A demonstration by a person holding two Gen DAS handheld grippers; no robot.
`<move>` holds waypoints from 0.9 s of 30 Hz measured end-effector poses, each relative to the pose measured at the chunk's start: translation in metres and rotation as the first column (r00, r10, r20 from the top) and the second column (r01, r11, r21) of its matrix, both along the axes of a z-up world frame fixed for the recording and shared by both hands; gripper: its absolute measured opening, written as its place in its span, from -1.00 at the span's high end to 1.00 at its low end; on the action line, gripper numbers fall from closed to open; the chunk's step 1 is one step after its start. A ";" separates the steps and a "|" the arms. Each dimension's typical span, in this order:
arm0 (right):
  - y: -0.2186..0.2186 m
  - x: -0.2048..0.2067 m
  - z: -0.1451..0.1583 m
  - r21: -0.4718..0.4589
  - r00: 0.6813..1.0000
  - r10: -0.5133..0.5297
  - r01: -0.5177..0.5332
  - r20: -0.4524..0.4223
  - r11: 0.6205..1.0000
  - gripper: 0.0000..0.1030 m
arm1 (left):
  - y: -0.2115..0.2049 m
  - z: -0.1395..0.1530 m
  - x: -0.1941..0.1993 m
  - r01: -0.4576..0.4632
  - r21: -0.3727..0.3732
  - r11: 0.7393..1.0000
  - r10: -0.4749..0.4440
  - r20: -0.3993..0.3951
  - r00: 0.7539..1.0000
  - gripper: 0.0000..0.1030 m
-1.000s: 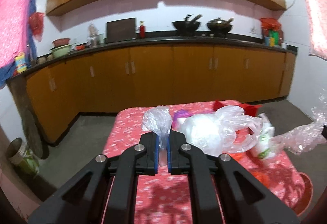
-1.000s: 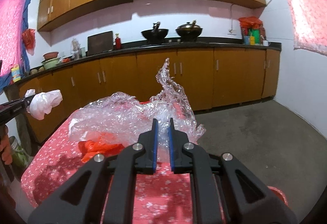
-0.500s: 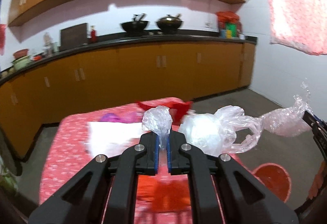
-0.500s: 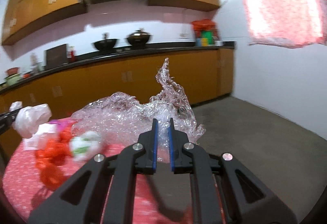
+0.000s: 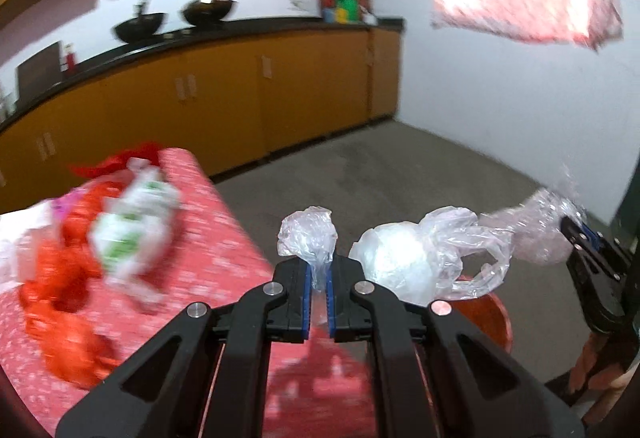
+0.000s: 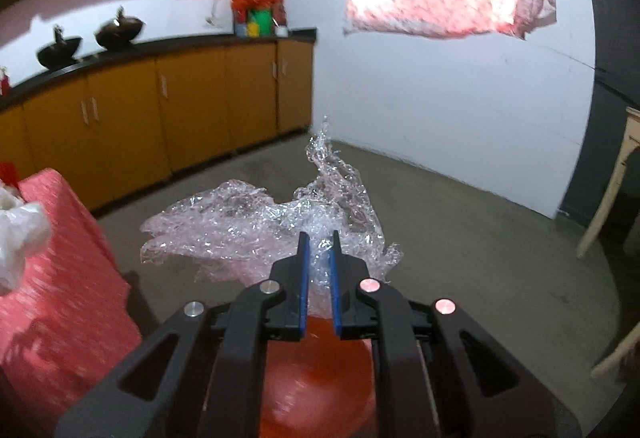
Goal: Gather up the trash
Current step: 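Carry both held plastics to the orange basket and open both grippers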
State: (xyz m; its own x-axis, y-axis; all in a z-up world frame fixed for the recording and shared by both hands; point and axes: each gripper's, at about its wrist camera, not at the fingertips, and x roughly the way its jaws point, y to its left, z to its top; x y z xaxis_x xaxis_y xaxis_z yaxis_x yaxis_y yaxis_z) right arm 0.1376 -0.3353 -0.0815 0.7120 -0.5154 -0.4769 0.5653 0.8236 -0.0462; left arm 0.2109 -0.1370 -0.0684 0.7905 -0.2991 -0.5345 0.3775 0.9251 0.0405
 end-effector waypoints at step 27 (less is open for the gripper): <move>-0.047 0.045 -0.099 0.193 0.962 0.030 0.023 -0.270 0.981 0.73 | -0.131 -0.128 0.024 0.213 0.192 0.958 -0.155 -0.281 0.947 0.88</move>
State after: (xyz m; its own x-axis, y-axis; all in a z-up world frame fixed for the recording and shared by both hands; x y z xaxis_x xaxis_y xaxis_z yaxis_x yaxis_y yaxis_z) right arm 0.1827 -0.3822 -0.1803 0.5440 -0.3922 -0.7417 0.5508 0.8338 -0.0370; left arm 0.2349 -0.2677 -0.1963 0.5573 -0.2798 -0.7818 0.5644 0.8182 0.1096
